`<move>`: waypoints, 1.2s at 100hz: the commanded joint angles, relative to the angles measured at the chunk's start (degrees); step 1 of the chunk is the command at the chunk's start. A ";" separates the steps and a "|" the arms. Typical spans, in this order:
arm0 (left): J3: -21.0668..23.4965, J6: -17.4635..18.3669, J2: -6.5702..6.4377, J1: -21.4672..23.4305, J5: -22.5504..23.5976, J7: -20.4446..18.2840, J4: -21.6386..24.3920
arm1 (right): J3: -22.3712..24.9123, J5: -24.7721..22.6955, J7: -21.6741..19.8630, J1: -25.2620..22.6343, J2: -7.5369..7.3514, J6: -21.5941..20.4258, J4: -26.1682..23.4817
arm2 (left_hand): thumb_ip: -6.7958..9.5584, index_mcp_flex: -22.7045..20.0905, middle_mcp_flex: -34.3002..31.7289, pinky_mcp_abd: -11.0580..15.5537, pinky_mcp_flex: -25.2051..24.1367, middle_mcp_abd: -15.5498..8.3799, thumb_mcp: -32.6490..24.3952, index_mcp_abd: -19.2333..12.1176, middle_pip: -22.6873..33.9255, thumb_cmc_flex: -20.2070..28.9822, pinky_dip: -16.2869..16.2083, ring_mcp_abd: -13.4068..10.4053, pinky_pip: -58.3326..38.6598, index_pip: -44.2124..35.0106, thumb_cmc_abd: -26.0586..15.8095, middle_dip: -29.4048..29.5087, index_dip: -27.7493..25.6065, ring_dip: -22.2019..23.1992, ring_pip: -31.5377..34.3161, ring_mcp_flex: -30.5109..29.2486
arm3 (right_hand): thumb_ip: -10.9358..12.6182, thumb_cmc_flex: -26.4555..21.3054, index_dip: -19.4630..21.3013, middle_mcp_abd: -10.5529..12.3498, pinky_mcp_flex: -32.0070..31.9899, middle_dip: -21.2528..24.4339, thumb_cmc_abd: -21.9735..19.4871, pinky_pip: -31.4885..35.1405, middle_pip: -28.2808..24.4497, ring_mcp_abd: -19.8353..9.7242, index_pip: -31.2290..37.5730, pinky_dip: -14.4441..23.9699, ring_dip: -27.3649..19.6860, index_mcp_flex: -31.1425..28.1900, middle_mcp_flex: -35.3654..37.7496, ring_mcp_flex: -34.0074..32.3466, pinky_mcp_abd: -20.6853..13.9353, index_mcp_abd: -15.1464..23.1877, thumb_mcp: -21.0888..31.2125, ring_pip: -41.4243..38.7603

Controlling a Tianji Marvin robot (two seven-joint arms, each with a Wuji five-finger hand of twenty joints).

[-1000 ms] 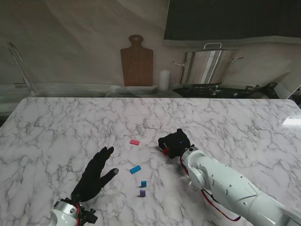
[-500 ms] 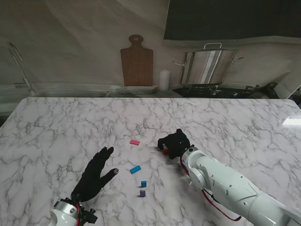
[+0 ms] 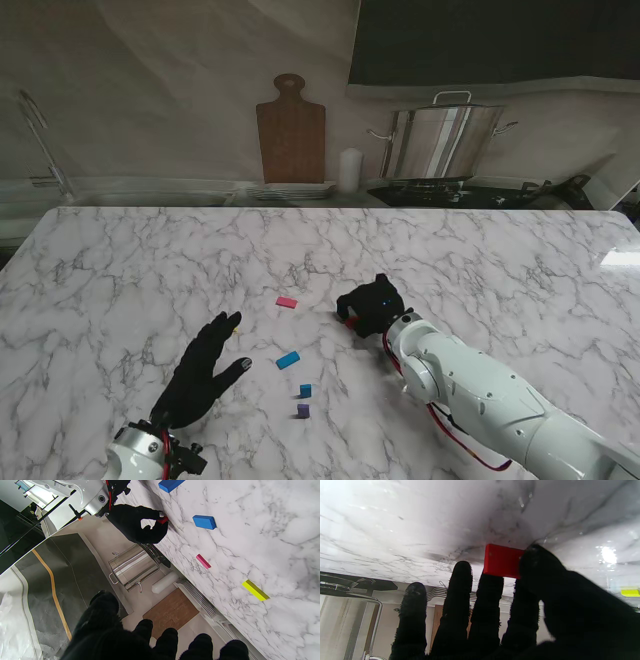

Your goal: Arrange dominoes in a row

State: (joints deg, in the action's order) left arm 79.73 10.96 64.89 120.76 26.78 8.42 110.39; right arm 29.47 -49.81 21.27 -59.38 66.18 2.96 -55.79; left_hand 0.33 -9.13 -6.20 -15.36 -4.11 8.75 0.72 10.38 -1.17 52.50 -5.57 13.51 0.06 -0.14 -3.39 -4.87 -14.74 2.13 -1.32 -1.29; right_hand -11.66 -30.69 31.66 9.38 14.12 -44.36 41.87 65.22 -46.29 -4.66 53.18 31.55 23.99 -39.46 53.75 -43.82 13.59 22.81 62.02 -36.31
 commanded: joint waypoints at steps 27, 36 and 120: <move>-0.08 0.15 0.04 0.12 -0.02 -0.86 -0.16 | -0.23 -0.43 0.42 -0.40 0.27 0.73 0.56 | 0.04 1.50 1.29 0.26 0.21 -0.50 0.09 -0.11 -0.38 1.11 -0.18 -0.26 0.67 0.92 -0.28 0.50 1.11 -1.10 -0.54 1.61 | -2.33 -2.10 -1.77 -0.45 -0.37 -0.36 -1.42 0.01 -2.41 0.42 4.54 0.97 0.96 -7.83 1.22 -0.34 1.75 3.89 -3.48 -1.67; -0.12 0.08 0.04 0.10 -0.05 -0.88 -0.17 | 0.82 -0.46 0.83 -1.06 0.28 0.74 -0.14 | 0.04 1.51 1.29 0.26 0.22 -0.49 0.08 -0.08 -0.38 1.15 -0.18 -0.29 0.66 0.92 -0.24 0.50 1.11 -1.11 -0.55 1.61 | -2.39 -2.25 -1.58 -0.60 -0.27 -0.32 -1.60 0.10 -2.32 0.55 5.18 0.95 0.97 -8.05 1.68 -0.74 1.77 3.20 -3.41 -1.84; 0.04 0.53 0.08 0.44 -0.04 -0.67 -0.01 | 16.54 6.00 -6.11 -13.91 -0.20 -1.43 -18.29 | 0.06 1.49 1.33 0.27 0.21 -0.40 0.10 1.85 -0.45 1.09 -0.18 -0.31 0.67 1.06 -0.25 0.63 1.51 -1.18 -0.57 1.62 | -0.74 -3.99 4.41 0.24 2.07 1.04 -5.15 1.15 1.38 1.23 7.41 0.69 2.00 -3.11 7.99 -7.42 2.95 4.57 -2.56 -7.07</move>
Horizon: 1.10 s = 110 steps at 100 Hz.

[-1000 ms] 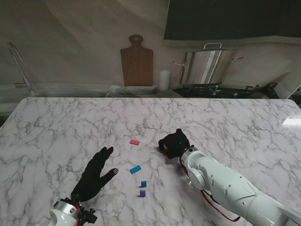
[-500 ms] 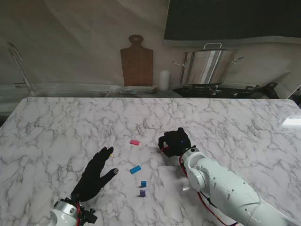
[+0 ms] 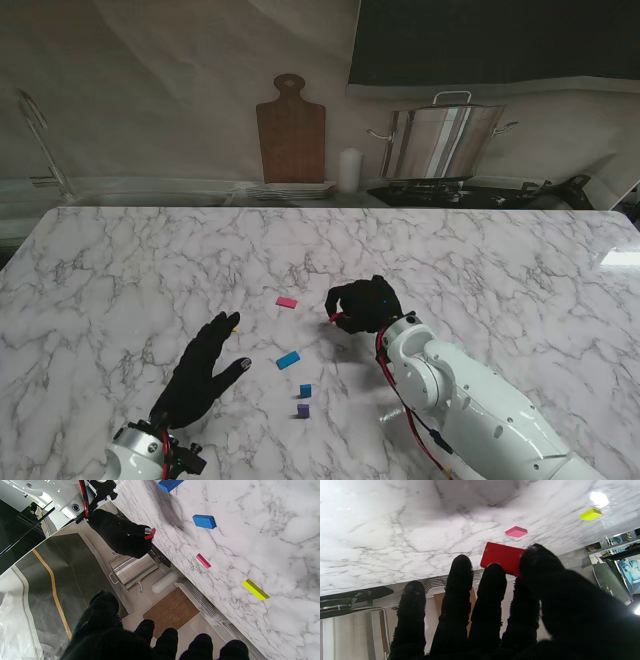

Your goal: Arrange dominoes in a row

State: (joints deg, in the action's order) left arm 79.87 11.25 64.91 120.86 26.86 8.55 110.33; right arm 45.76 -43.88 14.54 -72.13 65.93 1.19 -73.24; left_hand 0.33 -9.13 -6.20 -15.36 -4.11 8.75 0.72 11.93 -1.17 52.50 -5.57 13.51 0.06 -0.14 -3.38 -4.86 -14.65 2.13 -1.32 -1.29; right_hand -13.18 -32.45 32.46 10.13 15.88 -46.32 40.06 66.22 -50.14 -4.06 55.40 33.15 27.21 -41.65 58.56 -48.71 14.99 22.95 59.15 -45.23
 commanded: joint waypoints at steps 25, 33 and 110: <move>0.05 0.48 0.09 0.51 -0.13 -0.70 0.15 | 2.44 2.19 -2.25 -4.18 -0.23 0.97 -4.88 | 0.07 1.47 1.32 0.28 0.21 -0.43 0.07 0.67 -0.42 1.18 -0.18 -0.37 0.67 1.03 -0.26 0.66 1.53 -1.18 -0.55 1.60 | 0.73 -3.40 3.34 -3.71 4.03 22.04 -3.85 0.34 22.28 0.22 7.66 -2.96 -4.17 -0.47 14.97 -11.02 1.78 -1.99 1.97 13.72; 0.08 0.52 0.09 0.57 -0.18 -0.69 0.20 | 2.88 3.85 -3.10 -4.93 -0.10 1.45 -5.76 | 0.07 1.47 1.32 0.28 0.21 -0.40 0.11 0.80 -0.42 1.12 -0.17 -0.36 0.67 1.01 -0.24 0.66 1.54 -1.18 -0.55 1.61 | 0.70 -3.88 2.65 -4.98 5.43 25.78 -4.60 0.74 22.83 -0.11 9.06 -3.95 -5.14 0.19 16.49 -13.77 1.32 -4.01 2.40 17.62; 0.53 1.34 0.16 1.03 0.00 -0.28 0.55 | 4.35 12.49 -0.37 -13.49 1.95 6.81 -13.51 | 0.04 1.46 1.34 0.24 0.21 -0.34 0.10 0.30 -0.44 1.16 -0.22 -0.26 0.66 0.92 -0.16 0.67 1.40 -1.17 -0.56 1.61 | 0.52 -3.03 -2.83 -6.86 -3.57 9.32 -2.46 2.75 7.41 2.86 8.17 1.57 -0.72 -1.93 -7.65 7.38 -1.26 -2.88 -0.94 5.40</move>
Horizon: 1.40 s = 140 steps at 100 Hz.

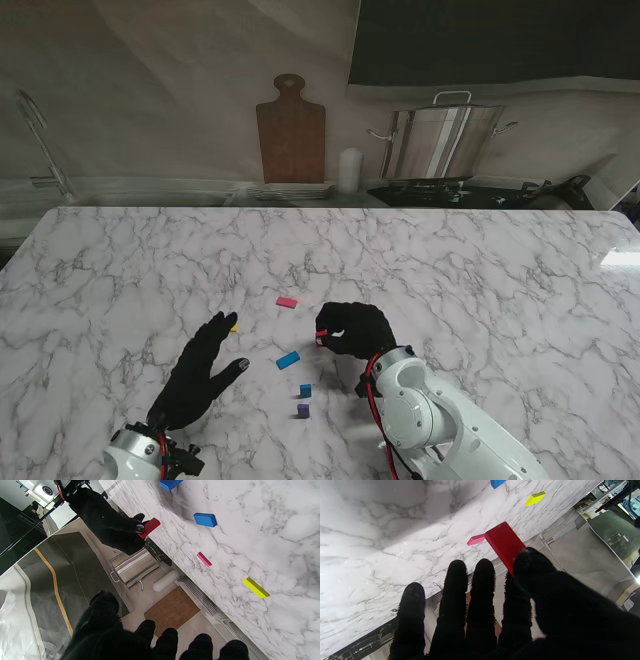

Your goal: Arrange dominoes in a row

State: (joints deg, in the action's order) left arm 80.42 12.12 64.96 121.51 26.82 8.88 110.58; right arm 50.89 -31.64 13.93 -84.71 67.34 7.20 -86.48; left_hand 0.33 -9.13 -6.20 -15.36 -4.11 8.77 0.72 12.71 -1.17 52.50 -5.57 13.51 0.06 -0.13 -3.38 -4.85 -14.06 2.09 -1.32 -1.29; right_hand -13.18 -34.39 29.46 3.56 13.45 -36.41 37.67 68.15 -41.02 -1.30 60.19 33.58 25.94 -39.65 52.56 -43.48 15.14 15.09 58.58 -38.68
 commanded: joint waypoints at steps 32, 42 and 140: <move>0.17 0.93 0.14 0.61 -0.14 -0.52 0.47 | -4.15 2.01 2.07 -0.45 1.67 1.94 2.22 | 0.04 1.48 1.34 0.24 0.21 -0.38 0.10 -0.50 -0.44 1.15 -0.19 -0.25 0.67 0.88 -0.16 0.70 0.69 -1.16 -0.56 1.63 | -0.09 -0.87 -1.27 -0.53 -2.09 -0.43 1.81 0.26 -2.23 0.24 1.11 1.72 0.25 -6.63 -3.48 3.72 -1.61 6.71 -1.20 -1.14; 0.15 0.81 0.12 0.62 -0.16 -0.60 0.51 | -4.63 2.50 2.59 -0.37 2.00 2.61 2.82 | 0.03 1.48 1.33 0.24 0.21 -0.37 0.14 -0.48 -0.44 1.08 -0.19 -0.24 0.67 0.89 -0.18 0.71 0.67 -1.16 -0.56 1.62 | -0.31 -0.77 -1.73 -0.49 -2.16 -0.36 1.93 0.20 -2.37 0.23 0.77 1.89 0.22 -7.13 -3.67 3.84 -1.68 7.09 -1.42 -1.19; -0.25 0.22 0.03 0.39 0.09 -0.91 0.48 | -5.29 1.39 0.03 -0.70 1.13 3.95 2.92 | 0.03 1.48 1.34 0.24 0.21 -0.36 0.11 -0.46 -0.44 1.08 -0.17 -0.27 0.66 0.94 -0.18 0.76 0.65 -1.15 -0.56 1.62 | -0.29 -0.53 -3.28 -0.56 -3.42 0.03 3.37 -0.85 -2.36 0.20 -1.30 2.85 0.16 -9.39 -5.62 5.43 -2.01 9.59 -2.73 -0.75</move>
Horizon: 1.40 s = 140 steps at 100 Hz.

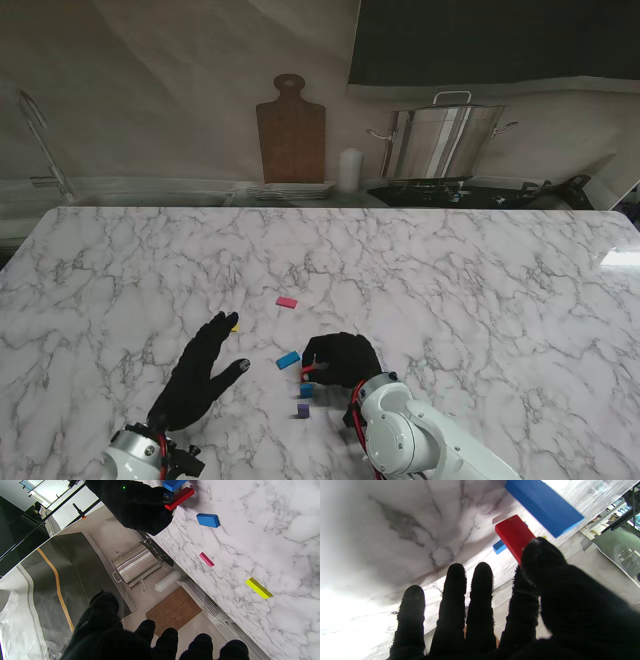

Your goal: Arrange dominoes in a row

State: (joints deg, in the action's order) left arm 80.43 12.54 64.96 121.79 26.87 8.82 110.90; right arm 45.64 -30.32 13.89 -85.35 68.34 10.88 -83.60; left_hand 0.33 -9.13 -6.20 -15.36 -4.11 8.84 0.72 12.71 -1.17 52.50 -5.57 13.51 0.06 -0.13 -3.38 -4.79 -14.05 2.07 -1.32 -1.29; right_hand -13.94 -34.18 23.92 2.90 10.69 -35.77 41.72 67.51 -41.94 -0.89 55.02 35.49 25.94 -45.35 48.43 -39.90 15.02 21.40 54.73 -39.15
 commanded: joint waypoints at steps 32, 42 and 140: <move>-0.25 -0.28 0.06 0.07 -0.01 -0.75 0.20 | -0.72 -1.05 0.57 0.88 0.32 2.28 0.10 | 0.03 1.48 1.34 0.28 0.21 -0.41 0.09 -0.41 -0.45 1.12 -0.17 -0.30 0.66 0.94 -0.18 0.72 0.66 -1.15 -0.56 1.61 | 1.22 -0.50 4.51 0.36 -0.44 -1.30 -0.81 -0.07 -2.02 -0.35 5.14 1.29 0.29 -2.36 -1.64 1.92 -1.87 -2.05 2.65 -0.47; -0.23 -0.27 0.07 0.09 -0.03 -0.70 0.21 | -1.00 -1.12 0.75 1.23 0.43 2.46 0.38 | 0.03 1.48 1.34 0.28 0.22 -0.39 0.09 -0.43 -0.45 1.13 -0.18 -0.30 0.66 0.94 -0.18 0.72 0.67 -1.15 -0.56 1.62 | 1.25 -0.48 4.72 0.41 -0.47 -1.42 -0.66 -0.06 -2.21 -0.39 5.26 1.34 0.31 -2.31 -1.84 2.00 -1.88 -2.55 2.96 -0.54; -0.04 -0.23 0.10 0.10 -0.16 -0.65 0.18 | -2.30 1.63 1.42 2.42 1.37 1.48 2.99 | 0.03 1.48 1.35 0.26 0.21 -0.40 0.11 -0.44 -0.45 1.10 -0.19 -0.30 0.66 0.95 -0.17 0.73 0.72 -1.15 -0.57 1.63 | 0.87 -0.67 4.06 0.32 -0.48 -1.49 -0.56 -0.13 -2.51 -0.33 4.61 1.50 0.31 -2.34 -1.96 2.02 -1.71 -0.54 2.73 -0.64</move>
State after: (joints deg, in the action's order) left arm 80.51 12.41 65.00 121.76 26.77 8.95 110.96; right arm 43.29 -29.06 15.25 -82.56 69.39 12.70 -81.18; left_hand 0.33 -9.13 -6.20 -15.36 -4.11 8.86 0.72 12.71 -1.17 52.50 -5.57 13.51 0.06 -0.13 -3.38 -4.79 -14.05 2.07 -1.32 -1.29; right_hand -13.94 -34.18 25.91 2.90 10.67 -36.56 41.72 67.51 -42.28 -1.34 55.09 36.36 26.53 -45.35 47.83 -37.80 14.44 18.53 55.86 -39.82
